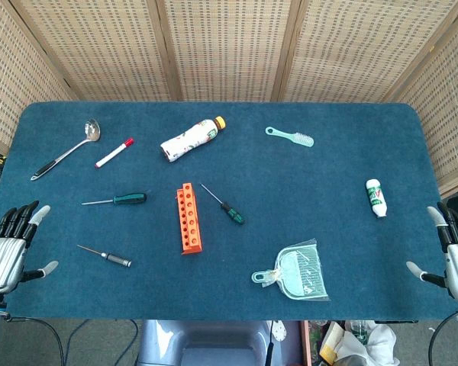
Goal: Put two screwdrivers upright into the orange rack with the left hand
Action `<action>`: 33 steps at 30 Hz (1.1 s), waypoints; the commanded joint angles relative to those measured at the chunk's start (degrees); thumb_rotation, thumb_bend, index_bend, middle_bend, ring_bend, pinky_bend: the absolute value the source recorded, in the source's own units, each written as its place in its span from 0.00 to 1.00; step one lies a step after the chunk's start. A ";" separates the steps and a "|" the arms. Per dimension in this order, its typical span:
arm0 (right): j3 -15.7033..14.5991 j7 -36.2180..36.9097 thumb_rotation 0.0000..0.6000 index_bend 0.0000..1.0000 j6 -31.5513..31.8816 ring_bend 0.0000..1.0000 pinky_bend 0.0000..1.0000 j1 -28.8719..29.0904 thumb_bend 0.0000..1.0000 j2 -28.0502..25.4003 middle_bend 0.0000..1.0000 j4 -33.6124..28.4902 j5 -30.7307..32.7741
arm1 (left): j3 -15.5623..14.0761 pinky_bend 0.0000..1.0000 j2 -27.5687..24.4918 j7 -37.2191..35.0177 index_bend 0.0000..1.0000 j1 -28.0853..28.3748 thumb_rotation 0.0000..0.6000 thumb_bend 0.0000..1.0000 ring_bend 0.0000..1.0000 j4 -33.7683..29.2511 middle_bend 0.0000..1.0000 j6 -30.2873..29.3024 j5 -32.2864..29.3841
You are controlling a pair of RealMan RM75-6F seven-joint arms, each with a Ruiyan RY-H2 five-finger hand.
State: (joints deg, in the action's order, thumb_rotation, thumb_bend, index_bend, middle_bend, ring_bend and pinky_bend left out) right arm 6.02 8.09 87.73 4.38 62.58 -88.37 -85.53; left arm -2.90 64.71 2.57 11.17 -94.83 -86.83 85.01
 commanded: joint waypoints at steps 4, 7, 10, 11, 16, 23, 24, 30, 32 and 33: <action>-0.12 0.86 1.00 0.00 0.02 0.00 0.00 -0.19 0.00 -0.51 0.00 -0.32 -0.18 | -0.02 0.00 0.74 0.55 0.00 0.45 1.00 0.00 0.00 0.93 0.00 1.84 1.46; -0.16 1.09 1.00 0.00 0.03 0.00 0.00 -0.27 0.00 -0.71 0.00 -0.54 -0.24 | -0.44 0.00 1.32 0.51 0.00 1.66 1.00 0.00 0.00 1.93 0.00 4.50 2.69; -0.21 1.13 1.00 0.00 -0.57 0.00 0.00 -0.09 0.00 -0.85 0.00 -0.67 -0.07 | -1.02 0.00 2.47 -0.02 0.04 5.71 1.00 0.00 0.00 3.99 0.00 12.28 4.07; -0.21 1.13 1.00 0.00 -0.72 0.00 0.00 -0.06 0.00 -0.87 0.00 -0.66 0.00 | -0.97 0.00 2.76 -0.09 0.10 6.41 1.00 0.00 0.00 4.37 0.00 13.45 4.23; -0.11 1.17 1.00 0.00 -1.31 0.00 0.00 0.09 0.00 -1.02 0.00 -0.81 0.46 | -0.07 0.00 6.50 1.20 0.35 10.55 1.00 0.01 0.00 7.90 0.00 20.05 4.56; -0.15 1.56 1.00 0.00 -2.25 0.00 0.00 0.31 0.00 -1.19 0.00 -0.67 0.89 | 1.04 0.00 9.80 5.43 0.45 12.71 1.00 0.15 0.00 9.14 0.00 24.00 2.51; -0.12 1.65 1.00 0.00 -2.34 0.00 0.00 0.33 0.00 -1.23 0.00 -0.68 0.97 | 1.00 0.00 10.15 6.00 0.46 12.96 1.00 0.15 0.00 9.15 0.00 24.59 2.31; -0.07 2.23 1.00 0.00 -2.52 0.00 0.00 0.33 0.00 -1.46 0.00 -0.72 1.08 | 0.57 0.00 11.22 8.20 0.48 13.30 1.00 0.16 0.00 9.33 0.00 25.88 1.50; -0.10 2.31 1.00 0.00 -2.68 0.00 0.00 0.37 0.00 -1.51 0.00 -0.70 1.13 | 0.32 0.00 11.70 8.87 0.48 13.31 1.00 0.16 0.00 9.97 0.00 26.33 1.20; -0.12 2.35 1.00 0.00 -2.75 0.00 0.00 0.39 0.00 -1.52 0.00 -0.70 1.12 | 0.24 0.00 12.03 9.09 0.48 13.30 1.00 0.17 0.00 10.44 0.00 26.51 1.00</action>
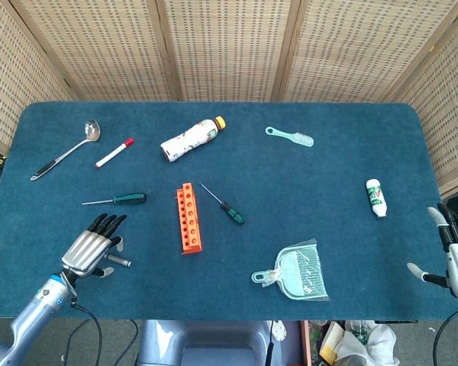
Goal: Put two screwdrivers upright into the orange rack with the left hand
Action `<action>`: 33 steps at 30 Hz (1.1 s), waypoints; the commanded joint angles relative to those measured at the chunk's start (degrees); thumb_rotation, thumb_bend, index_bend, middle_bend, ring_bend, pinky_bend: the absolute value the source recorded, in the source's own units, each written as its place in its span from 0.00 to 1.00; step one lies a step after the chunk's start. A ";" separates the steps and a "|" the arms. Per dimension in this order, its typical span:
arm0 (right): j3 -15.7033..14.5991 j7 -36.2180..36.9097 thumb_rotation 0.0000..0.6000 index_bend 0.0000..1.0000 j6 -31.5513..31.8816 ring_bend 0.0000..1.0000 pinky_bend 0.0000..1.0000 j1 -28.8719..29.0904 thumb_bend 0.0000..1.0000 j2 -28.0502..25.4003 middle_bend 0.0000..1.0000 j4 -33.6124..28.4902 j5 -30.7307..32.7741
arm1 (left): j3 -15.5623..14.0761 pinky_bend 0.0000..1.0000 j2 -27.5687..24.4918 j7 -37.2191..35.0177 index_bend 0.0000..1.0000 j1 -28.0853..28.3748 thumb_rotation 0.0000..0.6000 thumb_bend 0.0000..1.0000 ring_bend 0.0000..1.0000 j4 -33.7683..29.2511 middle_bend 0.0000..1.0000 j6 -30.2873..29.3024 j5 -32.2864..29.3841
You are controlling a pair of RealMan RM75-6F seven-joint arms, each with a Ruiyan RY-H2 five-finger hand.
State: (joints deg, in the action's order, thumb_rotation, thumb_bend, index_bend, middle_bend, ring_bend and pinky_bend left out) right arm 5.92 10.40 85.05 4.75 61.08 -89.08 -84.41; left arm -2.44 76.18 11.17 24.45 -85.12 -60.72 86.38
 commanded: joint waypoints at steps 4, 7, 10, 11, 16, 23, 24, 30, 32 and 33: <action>-0.11 0.05 1.00 0.00 -0.13 0.00 0.00 0.04 0.00 -0.07 0.00 -0.08 -0.14 | -0.46 0.00 2.40 0.52 0.49 0.13 1.00 0.18 0.00 3.91 0.00 1.54 -1.21; -0.12 0.04 1.00 0.00 -0.17 0.00 0.00 0.04 0.00 -0.08 0.00 -0.09 -0.11 | -0.59 0.00 3.48 -0.70 0.49 0.21 1.00 0.20 0.00 5.84 0.00 1.75 -1.07; -0.13 -0.10 1.00 0.00 -0.34 0.00 0.00 0.09 0.00 -0.06 0.00 -0.16 -0.03 | -0.77 0.00 4.51 -2.66 0.50 0.37 1.00 0.22 0.00 7.72 0.00 1.49 -0.20; -0.19 -0.22 1.00 0.00 -0.47 0.00 0.00 0.12 0.00 -0.05 0.00 -0.17 -0.02 | -0.88 0.00 4.89 -3.43 0.51 0.46 1.00 0.22 0.00 8.26 0.00 1.46 0.17; -0.26 -0.72 1.00 0.00 -0.80 0.00 0.00 0.26 0.00 0.05 0.00 -0.30 0.04 | -1.29 0.00 5.89 -5.10 0.52 0.77 1.00 0.25 0.00 9.81 0.00 0.87 1.64; -0.26 -0.41 1.00 0.00 -1.00 0.00 0.00 0.27 0.00 -0.10 0.00 -0.30 0.19 | -1.38 0.00 6.44 -4.32 0.53 1.21 1.00 0.29 0.00 9.55 0.00 1.73 1.27; -0.26 -0.39 1.00 0.00 -1.02 0.00 0.00 0.28 0.00 -0.11 0.00 -0.32 0.19 | -1.38 0.00 6.48 -4.22 0.53 1.26 1.00 0.30 0.00 9.51 0.00 1.81 1.22; -0.30 -0.12 1.00 0.00 -1.17 0.00 0.00 0.31 0.00 -0.26 0.00 -0.36 0.17 | -1.35 0.00 6.76 -2.95 0.53 1.56 1.00 0.35 0.00 8.99 0.00 2.72 0.47; -0.28 -0.02 1.00 0.00 -1.24 0.00 0.00 0.33 0.00 -0.30 0.00 -0.33 0.24 | -1.32 0.00 6.87 -2.50 0.53 1.66 1.00 0.36 0.00 8.86 0.00 2.98 0.22; -0.26 0.03 1.00 0.00 -1.27 0.00 0.00 0.35 0.00 -0.31 0.00 -0.34 0.27 | -1.30 0.00 6.92 -2.25 0.53 1.71 1.00 0.36 0.00 8.80 0.00 3.14 0.06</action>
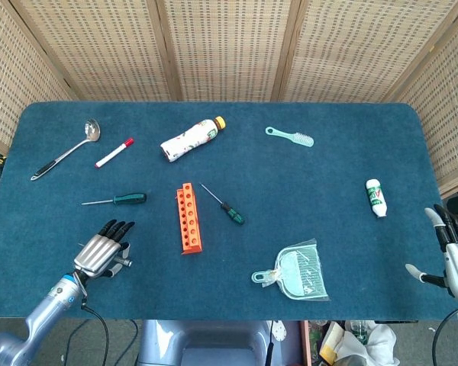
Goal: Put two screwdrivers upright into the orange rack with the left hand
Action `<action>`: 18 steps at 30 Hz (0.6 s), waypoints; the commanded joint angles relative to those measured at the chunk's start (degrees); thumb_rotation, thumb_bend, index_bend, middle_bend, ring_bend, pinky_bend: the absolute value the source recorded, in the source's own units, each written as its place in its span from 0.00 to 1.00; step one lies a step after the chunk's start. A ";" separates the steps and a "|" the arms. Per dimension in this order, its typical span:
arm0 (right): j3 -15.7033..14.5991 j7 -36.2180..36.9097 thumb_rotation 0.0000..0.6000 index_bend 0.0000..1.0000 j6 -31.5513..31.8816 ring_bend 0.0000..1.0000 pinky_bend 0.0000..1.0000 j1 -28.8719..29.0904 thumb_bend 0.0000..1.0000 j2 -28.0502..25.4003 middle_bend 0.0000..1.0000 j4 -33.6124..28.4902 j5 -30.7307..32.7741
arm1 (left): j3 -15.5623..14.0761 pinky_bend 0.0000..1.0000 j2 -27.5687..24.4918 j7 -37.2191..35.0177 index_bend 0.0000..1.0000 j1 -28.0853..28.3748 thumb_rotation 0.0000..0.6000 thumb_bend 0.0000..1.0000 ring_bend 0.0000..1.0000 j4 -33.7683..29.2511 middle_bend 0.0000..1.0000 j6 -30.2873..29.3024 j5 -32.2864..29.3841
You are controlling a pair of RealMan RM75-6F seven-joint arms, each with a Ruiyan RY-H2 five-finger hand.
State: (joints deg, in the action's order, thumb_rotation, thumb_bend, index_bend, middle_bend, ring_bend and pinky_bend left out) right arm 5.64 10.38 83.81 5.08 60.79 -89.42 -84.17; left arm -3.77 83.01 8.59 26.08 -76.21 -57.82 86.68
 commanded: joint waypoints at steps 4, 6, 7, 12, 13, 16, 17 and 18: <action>0.03 0.45 1.00 0.00 -0.12 0.00 0.00 0.03 0.00 -0.10 0.00 0.06 0.07 | 0.16 0.00 0.40 1.18 0.53 0.30 1.00 0.37 0.00 -0.22 0.00 0.91 -0.97; 0.04 0.71 1.00 0.00 -0.22 0.00 0.00 0.06 0.00 -0.17 0.00 0.13 0.11 | 0.29 0.00 0.49 1.37 0.56 0.42 1.00 0.38 0.00 -0.50 0.00 1.15 -1.32; 0.04 0.80 1.00 0.00 -0.26 0.00 0.00 0.07 0.00 -0.20 0.00 0.16 0.10 | 0.30 0.00 0.46 1.48 0.57 0.44 1.00 0.38 0.00 -0.63 0.00 1.18 -1.41; 0.02 1.06 1.00 0.00 -0.24 0.00 0.00 0.08 0.00 -0.27 0.00 0.18 -0.01 | 0.57 0.00 -0.02 1.21 0.64 0.37 1.00 0.38 0.00 -1.38 0.00 0.54 -1.55; 0.01 1.12 1.00 0.00 -0.18 0.00 0.00 0.05 0.00 -0.29 0.00 0.21 -0.03 | 0.66 0.00 -0.26 0.82 0.64 0.29 1.00 0.38 0.00 -1.69 0.00 0.17 -1.49; -0.02 1.16 1.00 0.00 -0.15 0.00 0.00 0.06 0.00 -0.28 0.00 0.19 -0.14 | 1.09 0.00 -1.55 -1.31 0.65 0.05 1.00 0.38 0.00 -3.13 0.00 -1.48 -0.91; -0.04 1.19 1.00 0.00 -0.17 0.00 0.00 0.06 0.00 -0.29 0.00 0.20 -0.15 | 1.24 0.00 -2.18 -2.35 0.65 -0.06 1.00 0.38 0.00 -3.82 0.00 -2.22 -0.56; -0.06 1.20 1.00 0.00 -0.18 0.00 0.00 0.06 0.00 -0.29 0.00 0.21 -0.16 | 1.42 0.00 -2.91 -3.55 0.65 -0.18 1.00 0.39 0.00 -4.58 0.00 -3.07 -0.16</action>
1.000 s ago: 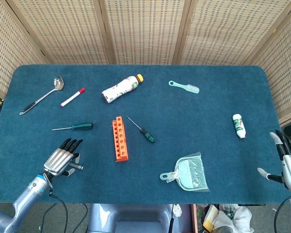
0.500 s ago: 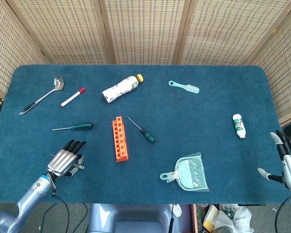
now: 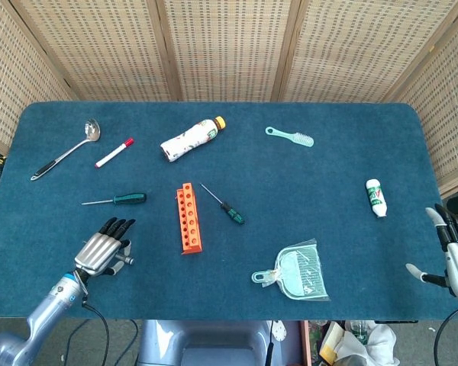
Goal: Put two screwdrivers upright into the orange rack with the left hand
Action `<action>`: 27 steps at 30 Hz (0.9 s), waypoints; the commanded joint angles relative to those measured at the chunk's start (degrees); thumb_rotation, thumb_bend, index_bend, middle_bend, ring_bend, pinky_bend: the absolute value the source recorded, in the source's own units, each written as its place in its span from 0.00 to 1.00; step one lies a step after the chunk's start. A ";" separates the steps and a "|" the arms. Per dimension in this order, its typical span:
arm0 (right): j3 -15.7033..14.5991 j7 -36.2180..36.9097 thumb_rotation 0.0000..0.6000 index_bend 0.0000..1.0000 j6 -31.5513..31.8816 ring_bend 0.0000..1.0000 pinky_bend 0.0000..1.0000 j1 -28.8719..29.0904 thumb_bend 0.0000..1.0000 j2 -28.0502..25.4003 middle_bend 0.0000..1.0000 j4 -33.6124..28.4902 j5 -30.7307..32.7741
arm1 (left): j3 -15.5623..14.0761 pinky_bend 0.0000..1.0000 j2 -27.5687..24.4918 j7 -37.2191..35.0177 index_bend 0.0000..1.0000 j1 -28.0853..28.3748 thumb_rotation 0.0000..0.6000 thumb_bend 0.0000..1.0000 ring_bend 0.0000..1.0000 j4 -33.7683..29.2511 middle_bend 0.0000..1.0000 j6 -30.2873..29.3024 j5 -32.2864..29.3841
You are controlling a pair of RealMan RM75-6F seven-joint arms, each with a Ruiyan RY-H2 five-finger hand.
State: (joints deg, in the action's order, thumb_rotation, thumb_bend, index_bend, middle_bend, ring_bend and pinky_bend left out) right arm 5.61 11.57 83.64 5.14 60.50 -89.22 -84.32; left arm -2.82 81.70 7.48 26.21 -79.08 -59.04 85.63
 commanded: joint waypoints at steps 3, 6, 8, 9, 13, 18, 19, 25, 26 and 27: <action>-0.04 -0.11 1.00 0.00 0.01 0.00 0.00 0.02 0.00 0.02 0.00 -0.03 -0.07 | 1.16 0.00 -4.42 -7.13 0.65 -0.64 1.00 0.40 0.00 -4.55 0.00 -4.52 2.13; -0.09 -0.27 1.00 0.00 0.01 0.00 0.00 0.02 0.00 0.06 0.00 -0.11 -0.15 | 1.84 0.00 -7.99 -14.48 0.65 -0.77 1.00 0.41 0.00 -7.97 0.00 -7.02 3.67; -0.20 -0.60 1.00 0.00 0.06 0.00 0.00 0.01 0.00 0.10 0.00 -0.28 -0.31 | 3.93 0.00 -12.52 -25.50 0.65 -1.37 1.00 0.41 0.00 -12.37 0.00 -12.31 5.60; -0.23 -0.71 1.00 0.00 0.12 0.00 0.00 -0.02 0.00 0.12 0.00 -0.34 -0.33 | 4.32 0.00 -14.30 -30.18 0.65 -1.38 1.00 0.41 0.00 -13.32 0.00 -13.85 6.74; -0.24 -0.91 1.00 0.00 0.11 0.00 0.00 -0.01 0.00 0.16 0.00 -0.42 -0.32 | 6.28 0.00 -17.61 -40.79 0.66 -1.48 1.00 0.42 0.00 -15.60 0.00 -18.28 8.20; -0.19 -1.13 1.00 0.00 -0.06 0.00 0.00 0.06 0.00 0.21 0.00 -0.41 -0.12 | 8.79 0.00 -20.52 -48.75 0.66 -0.52 1.00 0.42 0.00 -19.85 0.00 -20.47 8.48; -0.19 -1.15 1.00 0.00 -0.05 0.00 0.00 0.07 0.00 0.23 0.00 -0.42 -0.12 | 9.00 0.00 -20.82 -49.71 0.66 -0.26 1.00 0.42 0.00 -20.50 0.00 -20.32 8.46; -0.14 -1.05 1.00 0.00 -0.26 0.00 0.00 0.14 0.00 0.20 0.00 -0.39 0.07 | 11.51 0.00 -19.40 -55.64 0.66 3.38 1.00 0.43 0.00 -26.59 0.00 -16.77 6.21; -0.13 -1.03 1.00 0.00 -0.34 0.00 0.00 0.17 0.00 0.19 0.00 -0.36 0.14 | 11.79 0.00 -18.78 -55.98 0.66 4.06 1.00 0.43 0.00 -27.61 0.00 -15.71 5.48; -0.10 -0.93 1.00 0.00 -0.45 0.00 0.00 0.20 0.00 0.17 0.00 -0.32 0.23 | 11.98 0.00 -18.17 -56.06 0.66 4.89 1.00 0.43 0.00 -28.79 0.00 -14.26 4.76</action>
State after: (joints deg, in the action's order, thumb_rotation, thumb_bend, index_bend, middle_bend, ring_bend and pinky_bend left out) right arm 5.50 10.63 83.21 5.34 60.68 -89.54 -84.10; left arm 8.24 62.32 -47.64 29.43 -105.75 -75.50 91.83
